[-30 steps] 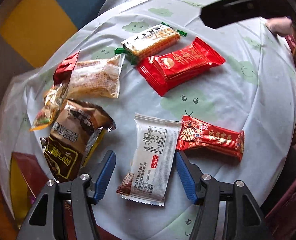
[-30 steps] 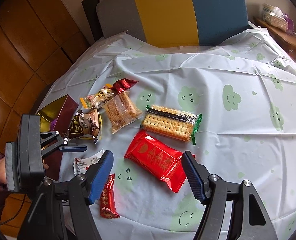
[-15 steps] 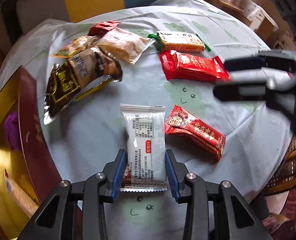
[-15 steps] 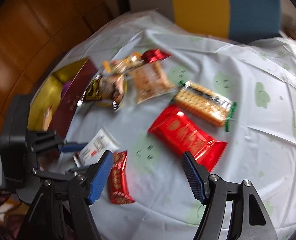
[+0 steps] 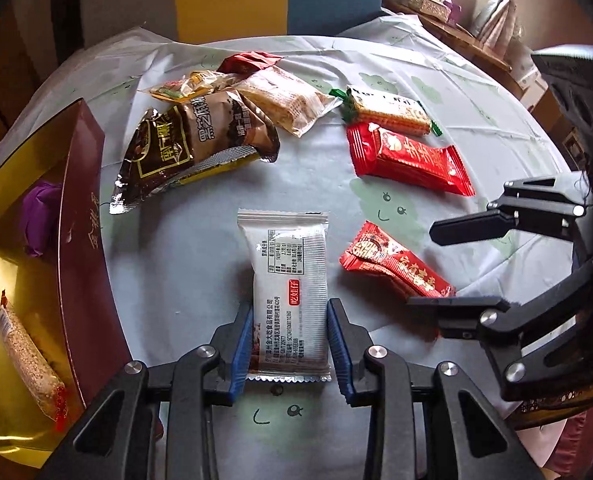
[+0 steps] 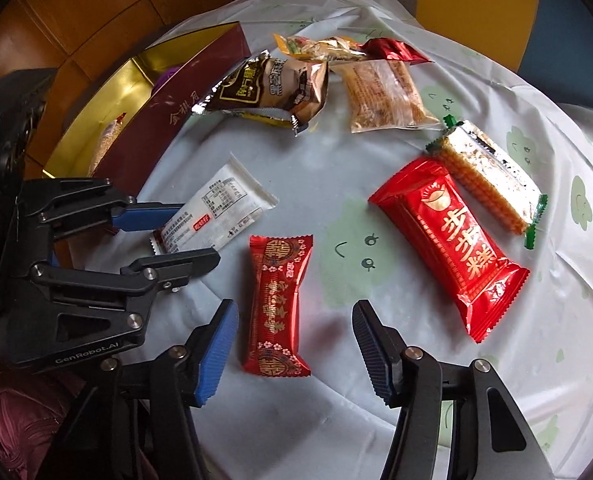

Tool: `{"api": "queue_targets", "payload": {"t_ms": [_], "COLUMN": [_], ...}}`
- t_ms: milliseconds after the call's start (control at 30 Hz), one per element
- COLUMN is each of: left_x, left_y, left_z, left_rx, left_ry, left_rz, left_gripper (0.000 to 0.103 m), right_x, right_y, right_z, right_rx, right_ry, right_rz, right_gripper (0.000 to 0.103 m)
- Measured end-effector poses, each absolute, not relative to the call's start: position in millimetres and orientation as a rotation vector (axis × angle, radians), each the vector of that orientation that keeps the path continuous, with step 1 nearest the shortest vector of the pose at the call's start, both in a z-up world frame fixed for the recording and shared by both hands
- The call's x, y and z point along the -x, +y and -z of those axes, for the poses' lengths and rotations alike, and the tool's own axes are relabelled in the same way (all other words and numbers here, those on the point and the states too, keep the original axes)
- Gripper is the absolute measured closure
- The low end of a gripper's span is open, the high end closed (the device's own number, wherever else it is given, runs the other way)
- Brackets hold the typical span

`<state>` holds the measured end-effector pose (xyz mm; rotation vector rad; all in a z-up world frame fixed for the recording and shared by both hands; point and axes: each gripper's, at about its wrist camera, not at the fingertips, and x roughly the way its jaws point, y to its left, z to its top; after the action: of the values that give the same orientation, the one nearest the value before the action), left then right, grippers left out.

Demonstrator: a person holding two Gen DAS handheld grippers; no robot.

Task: Organize snacks
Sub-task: 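Carry the white biscuit pack into the tin while the right gripper grasps the red cake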

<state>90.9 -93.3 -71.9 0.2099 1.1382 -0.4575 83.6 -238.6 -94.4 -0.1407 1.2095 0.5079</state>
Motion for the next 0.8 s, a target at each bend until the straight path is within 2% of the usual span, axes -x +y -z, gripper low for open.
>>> {"api": "queue_targets", "payload": {"t_ms": [33,100,200,300,533,800], "left_x": [-89,-89,-90,-85,-76,-89], "left_y": [-92,-90,-89,-85,-55,44], "left_z": [70,69,67,60,23,-20], "left_rx": [-0.198,-0.183,-0.155,-0.135,0.006,0.307], "left_ry": [1.134,1.128,1.119,1.095,1.008,0.918], "left_rz": [0.452,0.445,0.448,0.459,0.494,0.35], "left_gripper": [0.068,0.069,0.069,0.069,0.069,0.069], "right_x": [-85,-88,-87,-88,-87,-81], "right_y": [-236,-233,-228,-226,-230,-227], "right_z": [97,100,101,104,104,104], "right_rx": [0.155,0.173,0.193,0.22,0.221,0.281], "right_ry": [1.207,1.206,1.191,1.173,1.167,1.136], "right_rz": [-0.501,-0.495,-0.492,-0.465,-0.474,-0.467], "right_gripper": [0.053,0.061,0.063,0.08,0.078,0.079]}}
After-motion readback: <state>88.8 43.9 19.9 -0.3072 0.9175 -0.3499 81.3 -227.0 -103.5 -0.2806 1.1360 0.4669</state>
